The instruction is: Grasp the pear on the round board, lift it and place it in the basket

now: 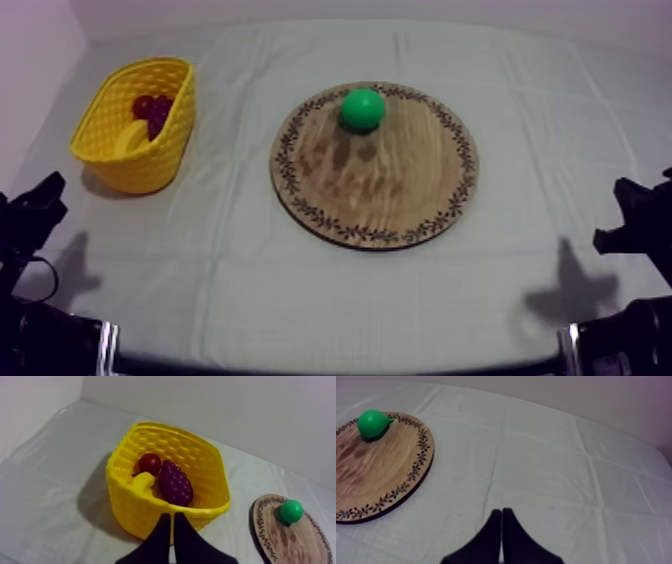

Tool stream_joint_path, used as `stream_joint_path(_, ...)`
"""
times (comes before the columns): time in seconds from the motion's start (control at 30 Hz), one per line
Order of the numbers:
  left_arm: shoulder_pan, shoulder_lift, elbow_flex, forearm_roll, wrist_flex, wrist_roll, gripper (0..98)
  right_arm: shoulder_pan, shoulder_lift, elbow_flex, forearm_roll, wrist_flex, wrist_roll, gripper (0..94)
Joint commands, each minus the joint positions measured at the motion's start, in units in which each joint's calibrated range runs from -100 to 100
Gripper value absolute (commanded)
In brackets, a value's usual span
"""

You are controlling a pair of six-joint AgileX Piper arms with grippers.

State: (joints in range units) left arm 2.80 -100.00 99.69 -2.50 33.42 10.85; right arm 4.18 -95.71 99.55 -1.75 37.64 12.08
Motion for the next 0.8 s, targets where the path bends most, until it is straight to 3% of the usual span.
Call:
stream_joint_path(0.0,0.0,0.0,0.0,-0.02,0.0,0.0,0.1,0.0,0.0,0.0,0.0,0.0,0.0,0.3)
stream_joint_path(0.37,2.7,0.0,0.1,0.60,-1.5,-4.9,0.1,0.0,0.0,0.0,0.0,0.0,0.0,0.3)
stream_joint_path(0.53,2.4,1.0,-3.8,2.21,5.9,-7.9,0.1,0.0,0.0,0.0,0.0,0.0,0.0,0.3)
stream_joint_path(0.77,2.4,11.1,-17.3,-0.36,11.7,-13.1,0.0,0.0,0.0,0.0,0.0,0.0,0.0,0.3)
